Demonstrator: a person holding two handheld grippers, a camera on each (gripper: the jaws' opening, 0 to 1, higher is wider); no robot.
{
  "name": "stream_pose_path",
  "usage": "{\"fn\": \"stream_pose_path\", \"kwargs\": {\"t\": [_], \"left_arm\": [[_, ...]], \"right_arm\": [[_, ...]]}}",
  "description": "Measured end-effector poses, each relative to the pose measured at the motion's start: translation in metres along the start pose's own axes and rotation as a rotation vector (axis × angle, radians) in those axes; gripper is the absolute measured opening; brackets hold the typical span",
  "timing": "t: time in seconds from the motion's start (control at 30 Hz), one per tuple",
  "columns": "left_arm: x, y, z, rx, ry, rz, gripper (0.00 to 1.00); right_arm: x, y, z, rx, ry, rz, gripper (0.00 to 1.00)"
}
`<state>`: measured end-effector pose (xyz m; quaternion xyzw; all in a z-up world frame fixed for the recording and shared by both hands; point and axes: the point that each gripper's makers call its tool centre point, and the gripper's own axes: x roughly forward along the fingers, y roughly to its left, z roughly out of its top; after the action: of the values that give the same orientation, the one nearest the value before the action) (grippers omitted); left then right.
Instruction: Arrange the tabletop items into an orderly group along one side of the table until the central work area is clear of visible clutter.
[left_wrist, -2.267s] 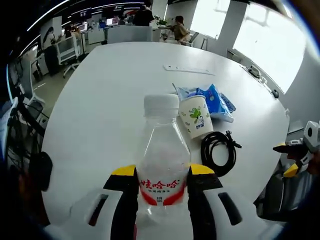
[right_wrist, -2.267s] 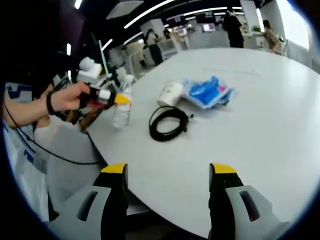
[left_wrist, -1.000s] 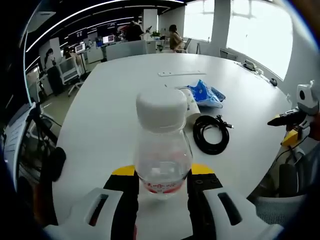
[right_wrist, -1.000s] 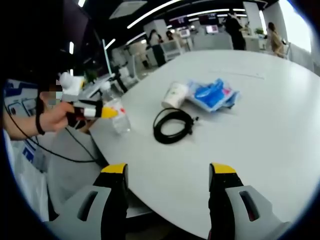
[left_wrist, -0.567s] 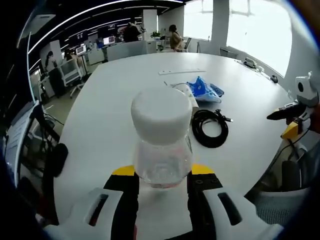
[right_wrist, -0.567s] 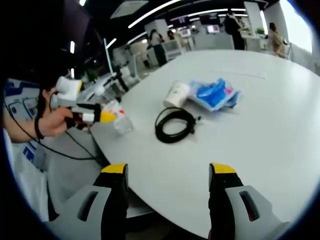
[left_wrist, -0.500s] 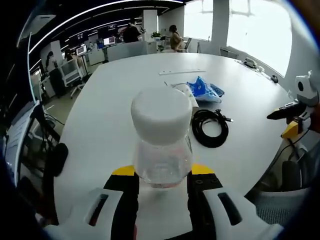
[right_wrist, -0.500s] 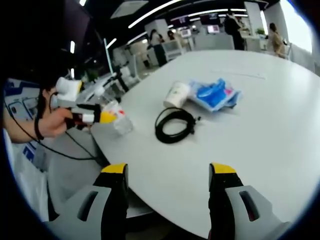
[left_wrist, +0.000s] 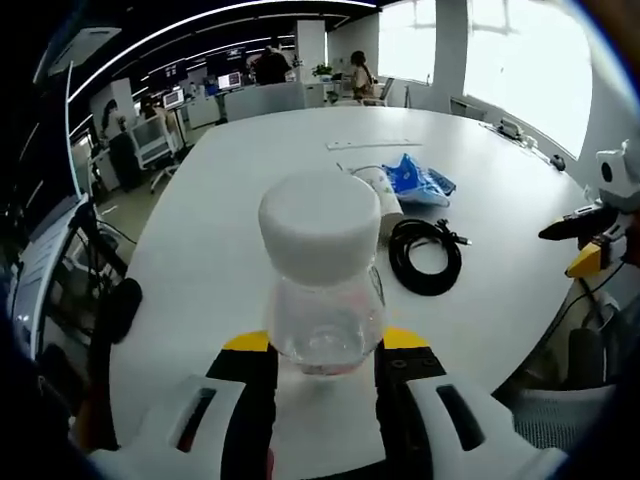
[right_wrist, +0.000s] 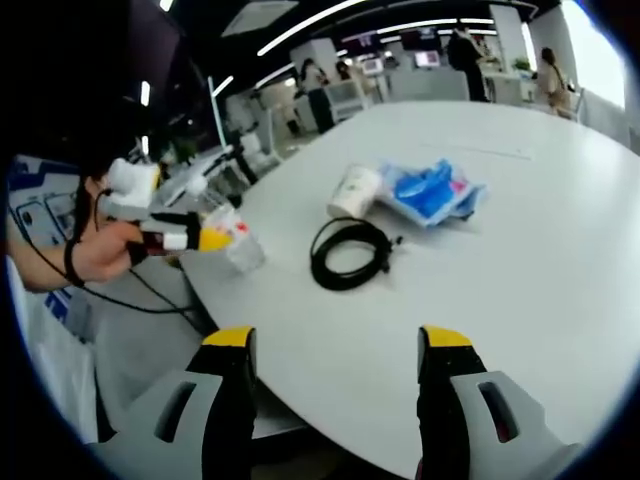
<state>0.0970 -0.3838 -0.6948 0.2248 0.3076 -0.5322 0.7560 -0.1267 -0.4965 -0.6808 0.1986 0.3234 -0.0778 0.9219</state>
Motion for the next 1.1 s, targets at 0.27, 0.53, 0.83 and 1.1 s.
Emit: {"fn": "stream_pose_path", "kwargs": {"t": [0.27, 0.53, 0.83, 1.1], "left_arm": [[0.004, -0.004, -0.007, -0.014, 0.023, -0.041, 0.46], [0.005, -0.003, 0.000, -0.003, -0.015, -0.039, 0.43], [0.009, 0.001, 0.005, -0.002, -0.052, -0.031, 0.37], [0.015, 0.014, 0.013, -0.007, -0.079, -0.005, 0.36]], "right_arm": [[0.001, 0.002, 0.000, -0.003, 0.006, 0.001, 0.63], [0.000, 0.002, -0.001, 0.001, 0.006, -0.006, 0.63], [-0.001, 0.000, -0.001, 0.001, 0.012, -0.013, 0.63], [-0.001, -0.001, -0.002, 0.002, 0.019, -0.018, 0.63]]}}
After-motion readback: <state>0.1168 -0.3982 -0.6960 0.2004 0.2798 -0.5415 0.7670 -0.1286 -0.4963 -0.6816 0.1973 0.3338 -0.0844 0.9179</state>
